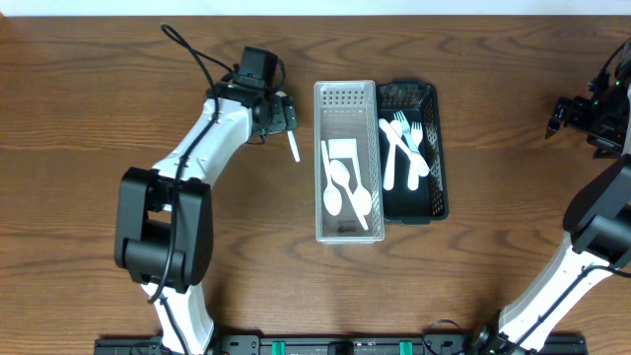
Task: Pack container
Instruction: 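Move the left gripper to the last white spoon and grasp it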
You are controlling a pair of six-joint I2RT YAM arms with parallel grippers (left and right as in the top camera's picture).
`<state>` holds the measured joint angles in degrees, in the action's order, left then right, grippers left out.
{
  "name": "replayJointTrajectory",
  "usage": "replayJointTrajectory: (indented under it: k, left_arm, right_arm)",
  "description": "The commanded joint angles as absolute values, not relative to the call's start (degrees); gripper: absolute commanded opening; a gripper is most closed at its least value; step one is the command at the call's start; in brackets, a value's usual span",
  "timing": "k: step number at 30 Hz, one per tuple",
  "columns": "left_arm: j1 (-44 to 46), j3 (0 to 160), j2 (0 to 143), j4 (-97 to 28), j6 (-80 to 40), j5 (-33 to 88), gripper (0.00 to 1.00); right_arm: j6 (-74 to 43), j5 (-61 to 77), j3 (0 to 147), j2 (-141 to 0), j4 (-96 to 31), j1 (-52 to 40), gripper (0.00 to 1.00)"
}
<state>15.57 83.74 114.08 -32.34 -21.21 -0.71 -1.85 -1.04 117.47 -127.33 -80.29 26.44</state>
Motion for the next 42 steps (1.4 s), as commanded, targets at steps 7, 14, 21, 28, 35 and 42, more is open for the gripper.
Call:
replayJointTrajectory:
  k: [7, 14, 21, 28, 35, 42]
  left_arm:
    - [17.54, 84.38, 116.81, -31.55, -24.82, -4.56, 0.98]
    - [17.54, 84.38, 116.97, -30.3, -26.28, -5.87, 0.98]
    - [17.54, 84.4, 118.39, -29.23, -27.77, -5.8, 0.98]
    - [17.56, 84.4, 120.27, -28.82, -27.73, -5.65, 0.98]
    - [17.56, 84.4, 120.62, -27.49, -27.73, -5.63, 0.98]
    - [17.56, 84.4, 122.28, -27.77, -27.53, -5.65, 0.98]
  right_arm:
    - [-1.04, -1.04, 117.47, -127.0, -80.34, 26.28, 0.99]
    - [-1.04, -1.04, 117.45, -127.0, -80.34, 26.28, 0.99]
    - [-1.04, -1.04, 117.47, -127.0, -80.34, 26.28, 0.99]
    - [-1.04, -1.04, 117.47, -127.0, -80.34, 26.28, 0.99]
    - [-1.04, -1.04, 117.45, -127.0, -80.34, 26.28, 0.99]
    - [-1.04, -1.04, 117.47, -127.0, -80.34, 26.28, 0.99]
